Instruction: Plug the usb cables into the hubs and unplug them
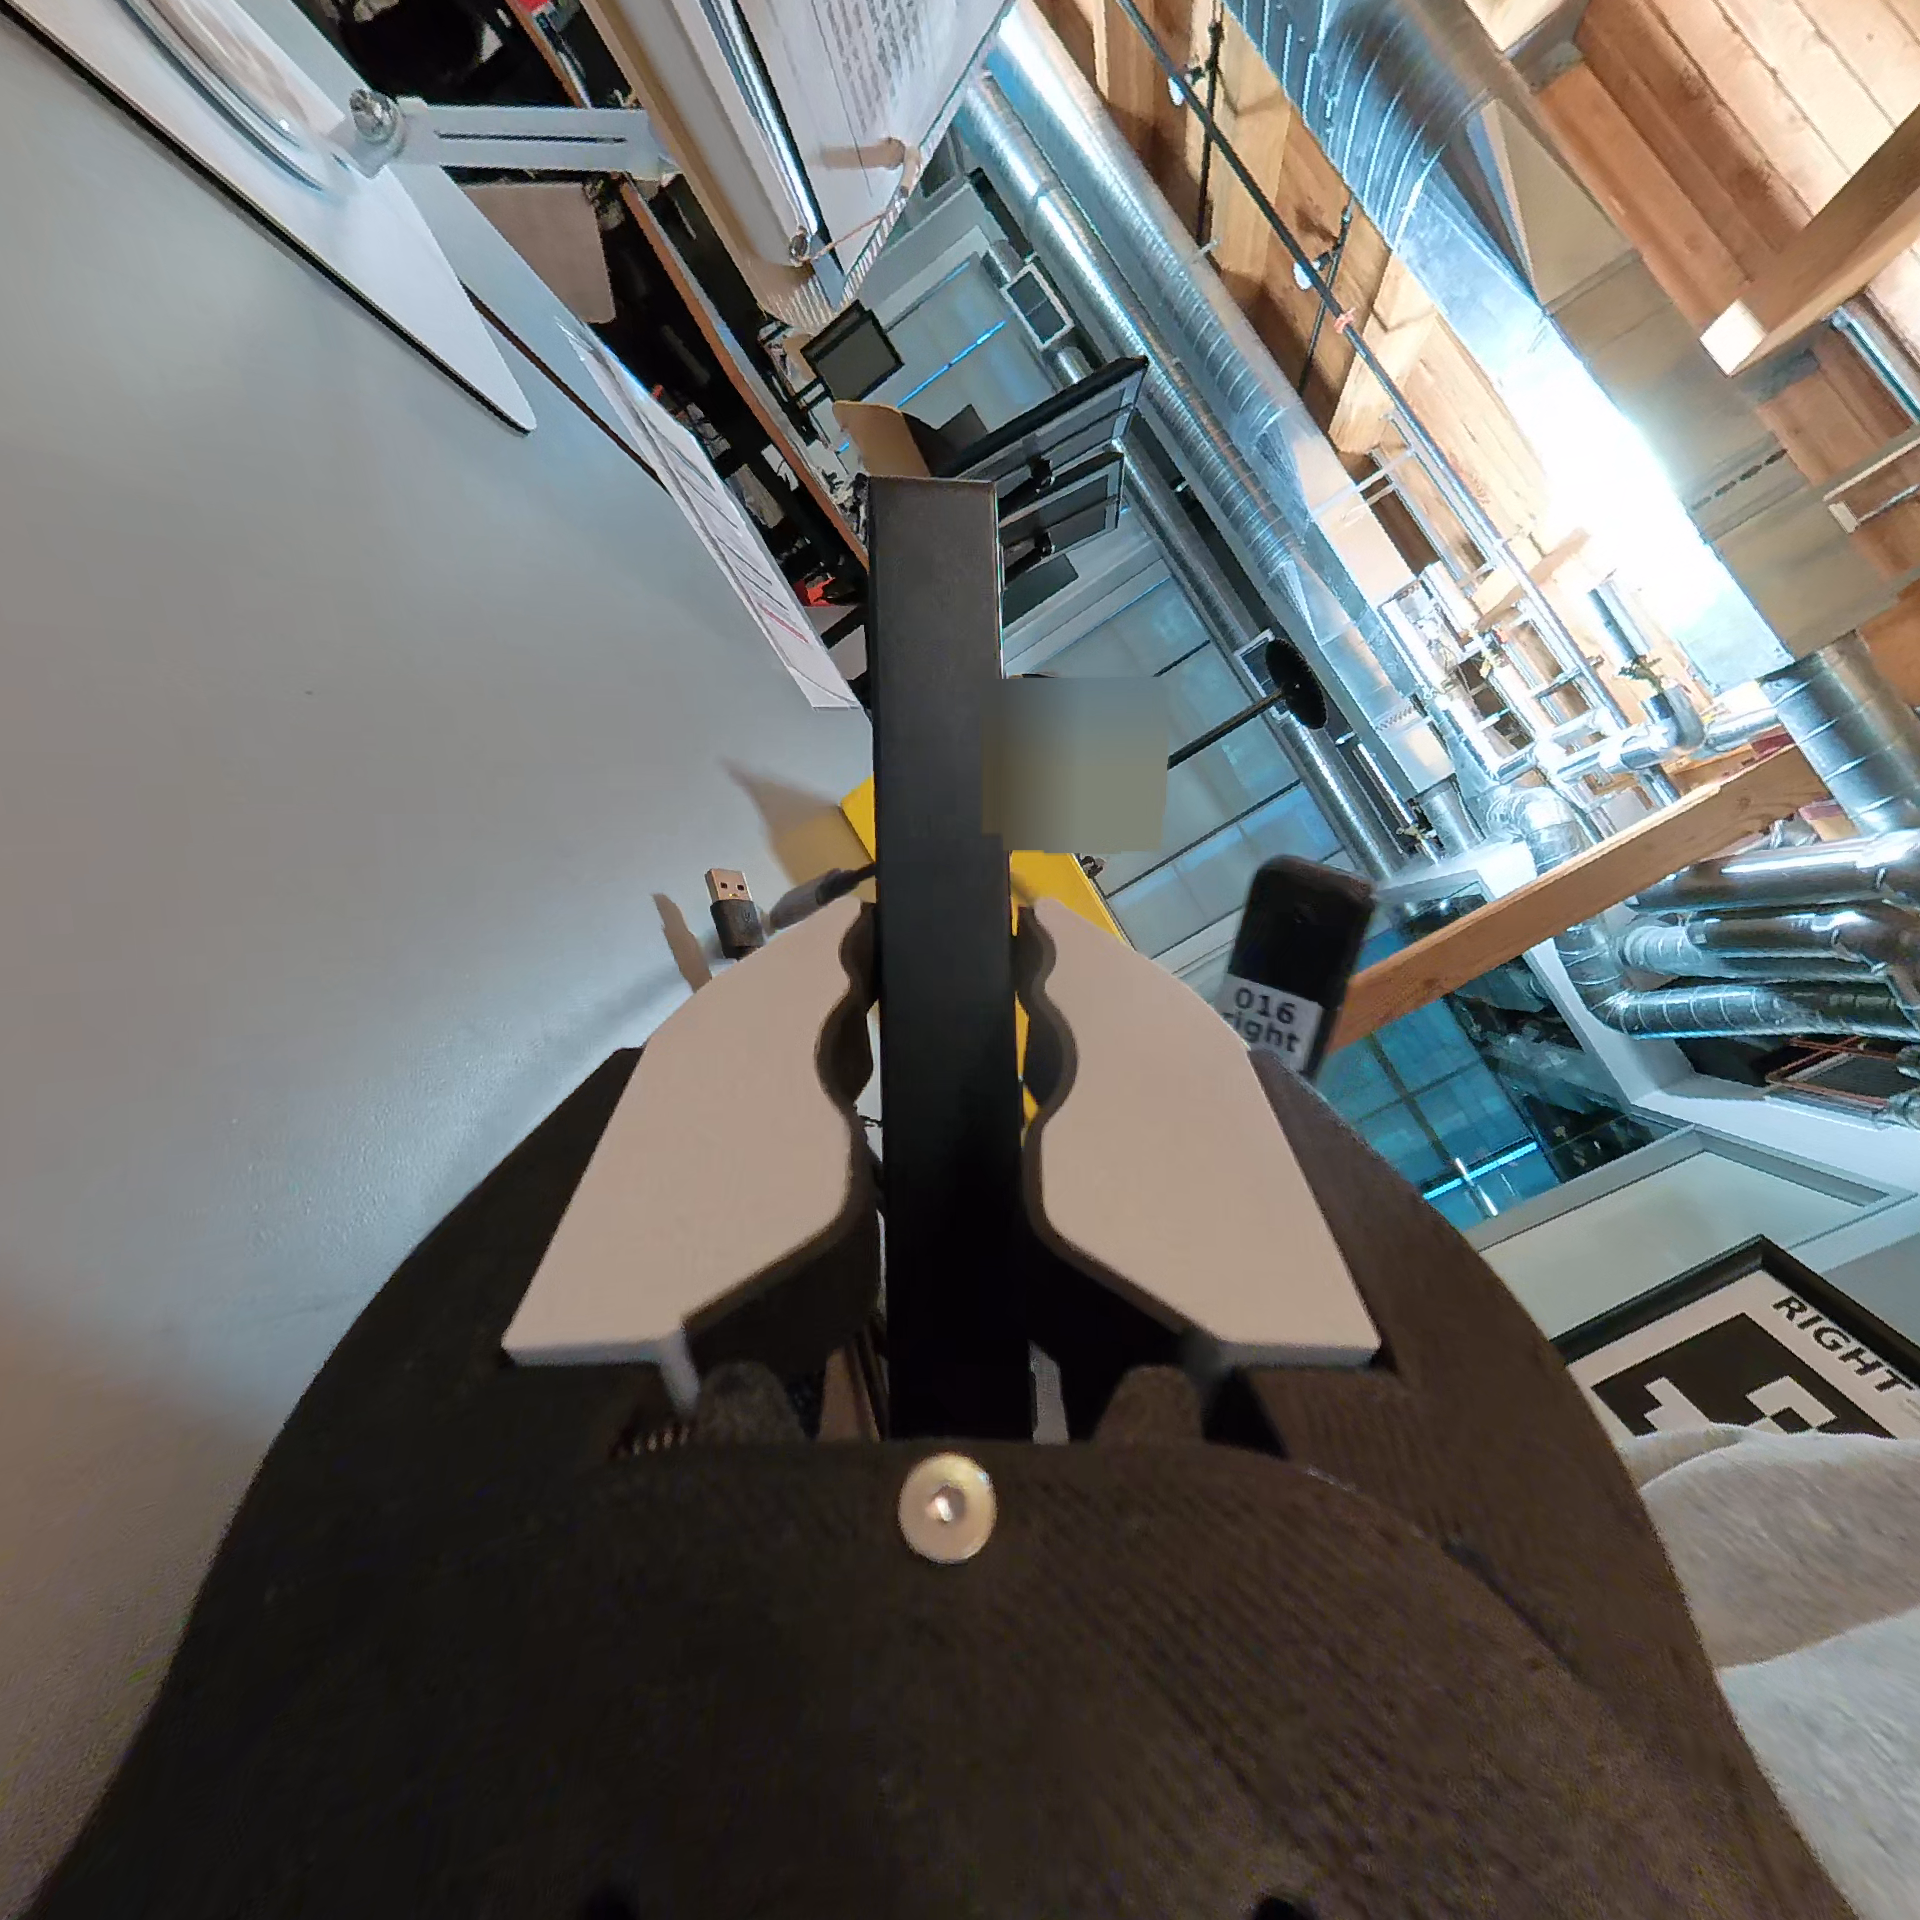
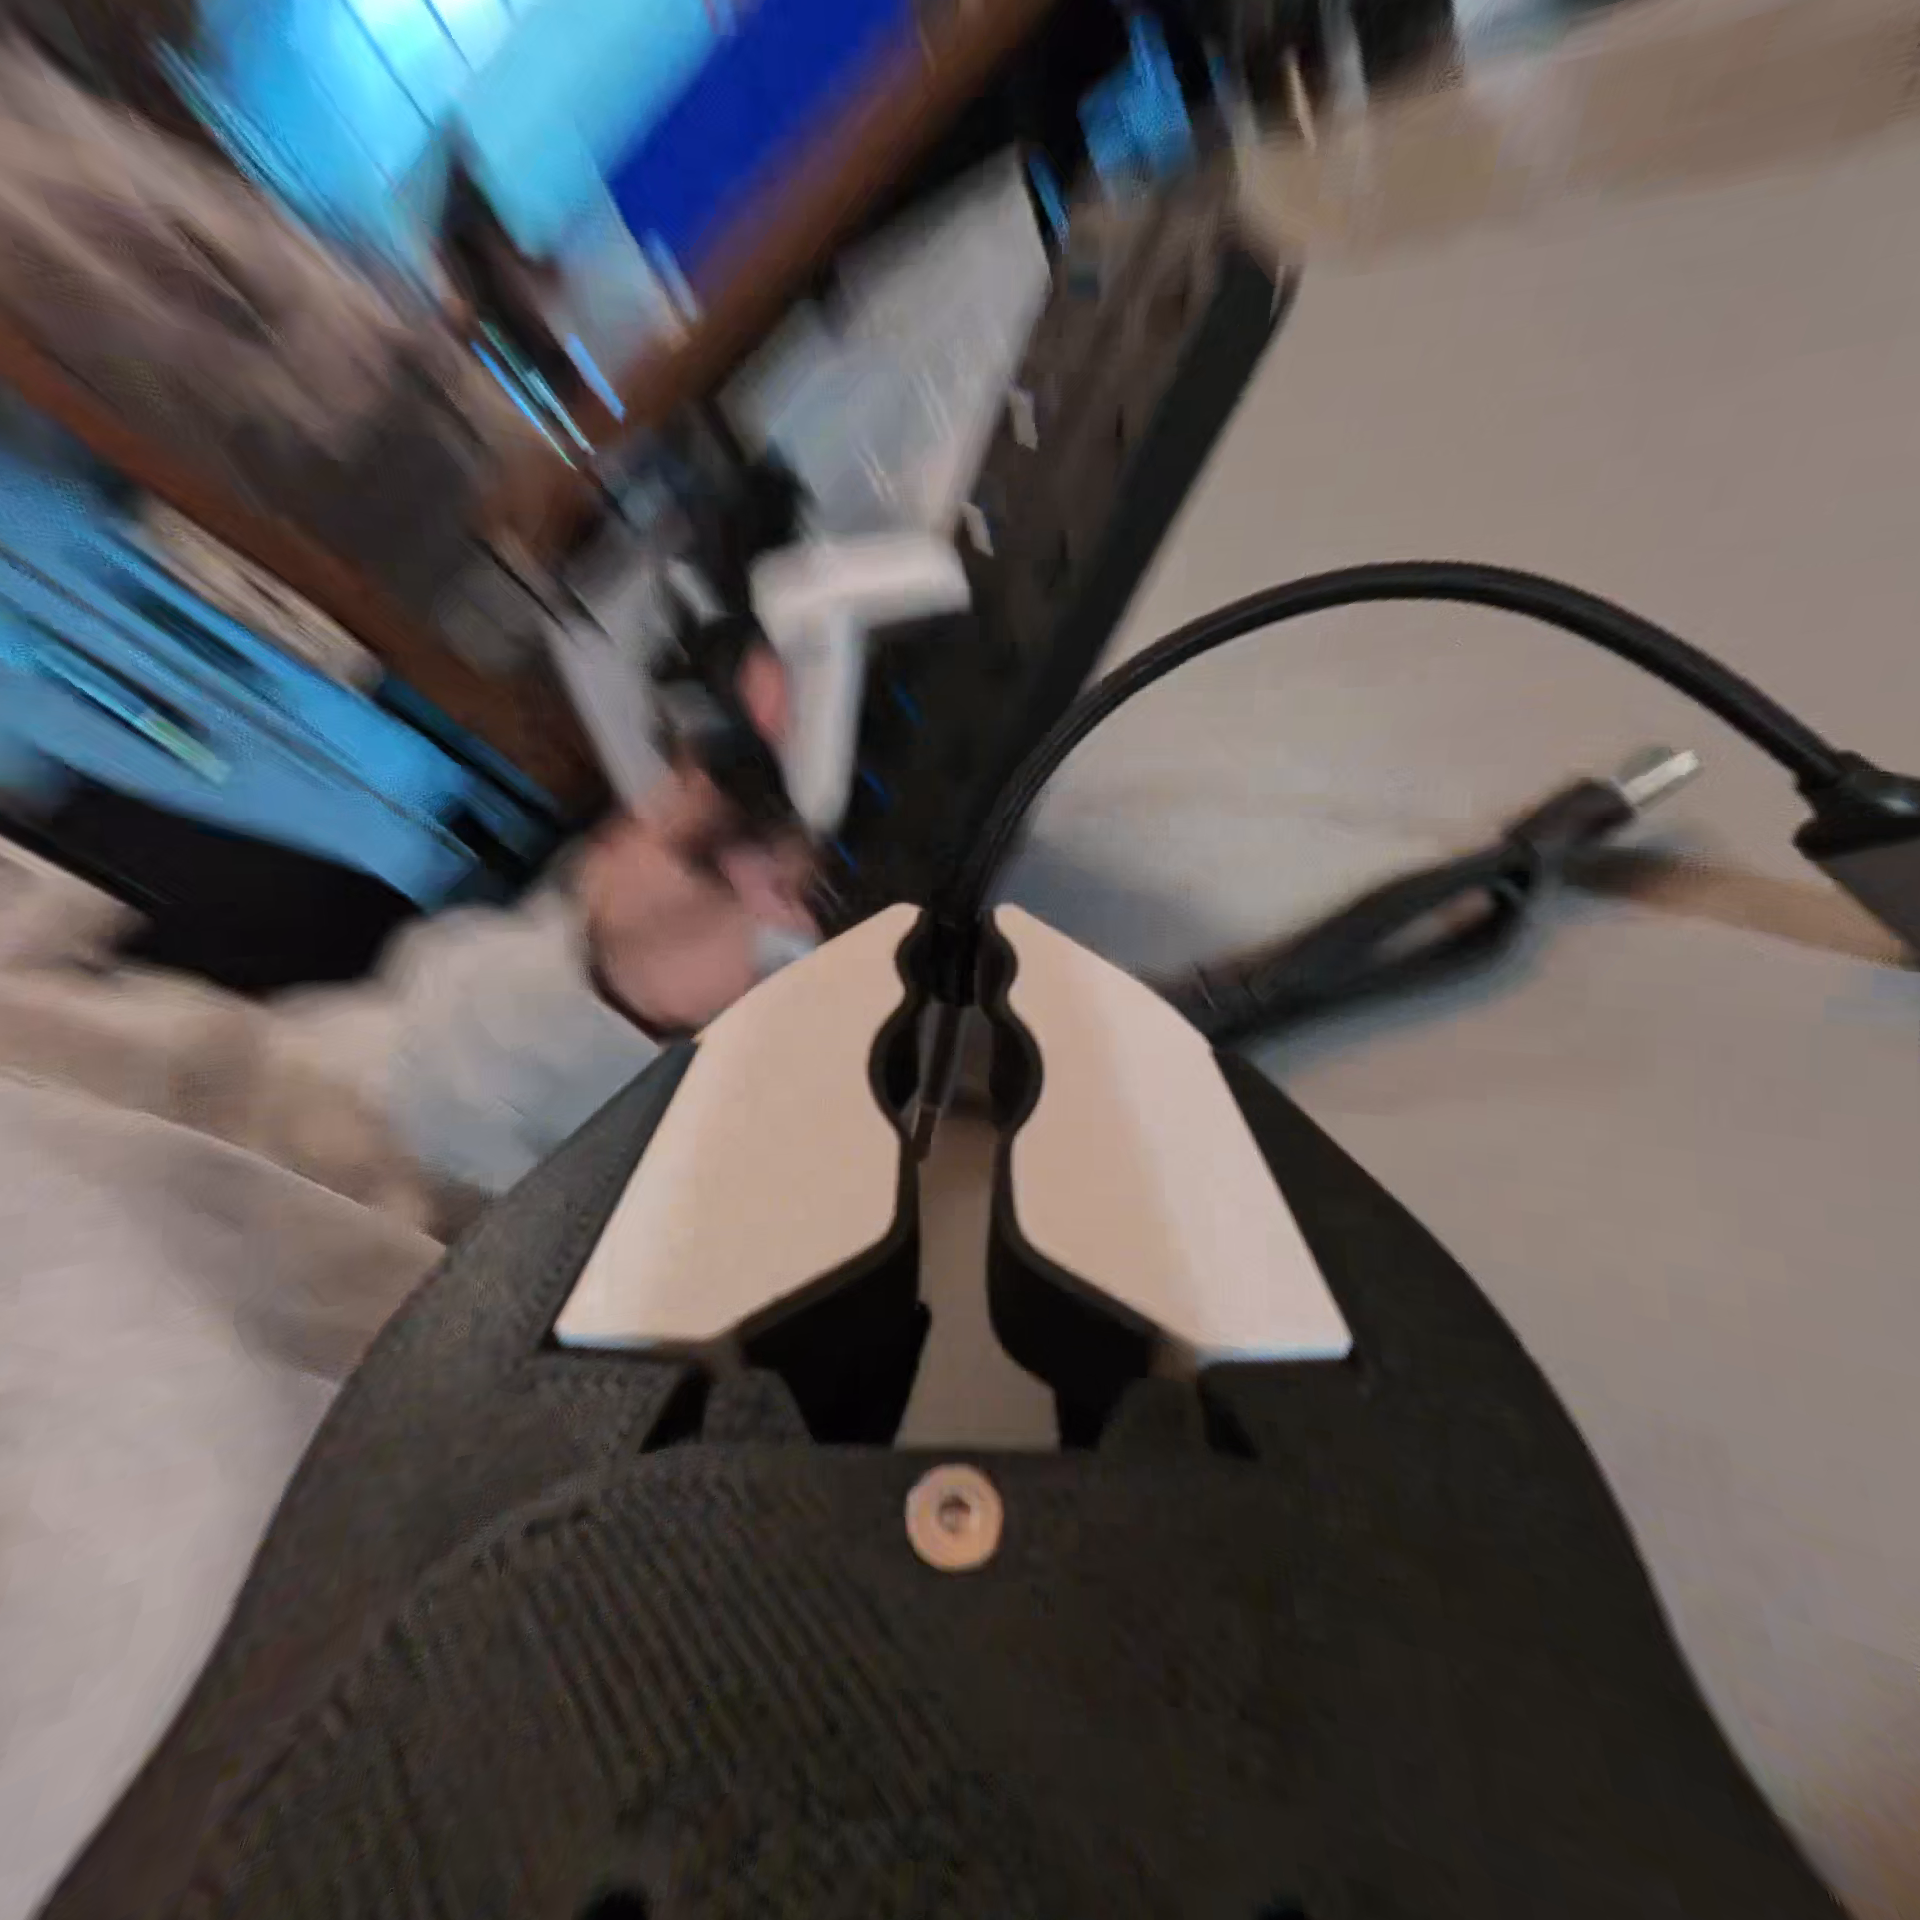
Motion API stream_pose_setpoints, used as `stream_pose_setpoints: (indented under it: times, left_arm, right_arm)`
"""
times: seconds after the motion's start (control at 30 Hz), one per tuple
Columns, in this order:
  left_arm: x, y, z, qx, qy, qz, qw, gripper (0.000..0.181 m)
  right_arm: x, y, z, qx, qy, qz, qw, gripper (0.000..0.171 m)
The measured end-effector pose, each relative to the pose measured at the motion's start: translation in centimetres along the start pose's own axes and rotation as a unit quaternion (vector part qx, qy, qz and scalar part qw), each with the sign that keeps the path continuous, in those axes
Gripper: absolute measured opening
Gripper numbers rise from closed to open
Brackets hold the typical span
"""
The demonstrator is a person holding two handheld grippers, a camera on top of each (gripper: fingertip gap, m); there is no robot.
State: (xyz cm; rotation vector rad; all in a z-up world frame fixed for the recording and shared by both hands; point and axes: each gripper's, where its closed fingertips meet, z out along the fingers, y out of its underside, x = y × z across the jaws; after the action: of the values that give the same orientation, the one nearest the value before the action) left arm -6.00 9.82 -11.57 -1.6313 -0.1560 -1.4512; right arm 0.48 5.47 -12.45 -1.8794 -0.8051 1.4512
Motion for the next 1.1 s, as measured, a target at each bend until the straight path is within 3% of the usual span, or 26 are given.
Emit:
stream_pose_setpoints:
  times: [0.03,0.1,0.2,0.33,0.5,0.8,1.1]
  left_arm:
    - [0.0,0.0,0.0,0.000,0.000,0.001,1.000,0.024]
    - [0.0,-0.1,-0.1,0.001,-0.001,0.001,1.000,0.025]
    - [0.0,0.0,0.0,0.000,0.001,-0.002,1.000,0.025]
    - [0.1,0.3,0.1,-0.004,0.002,0.000,1.000,0.025]
    - [0.2,0.6,0.3,-0.010,0.005,-0.003,1.000,0.025]
    - [0.3,1.0,0.5,-0.017,0.008,-0.006,1.000,0.025]
    - [0.3,1.1,0.5,-0.021,0.010,-0.010,1.000,0.025]
  right_arm:
    - [-0.7,-2.3,-1.2,0.080,-0.055,0.065,0.993,0.008]
    - [-0.5,-5.9,-4.3,0.215,-0.146,0.185,0.948,0.008]
    - [1.3,-7.5,-7.1,0.312,-0.193,0.274,0.889,0.009]
    - [0.7,-8.0,-7.2,0.323,-0.192,0.253,0.891,0.008]
    - [1.0,-8.5,-7.9,0.357,-0.213,0.304,0.857,0.008]
    - [1.4,-8.6,-8.0,0.365,-0.219,0.330,0.842,0.008]
    - [1.3,-8.5,-7.8,0.360,-0.210,0.315,0.853,0.008]
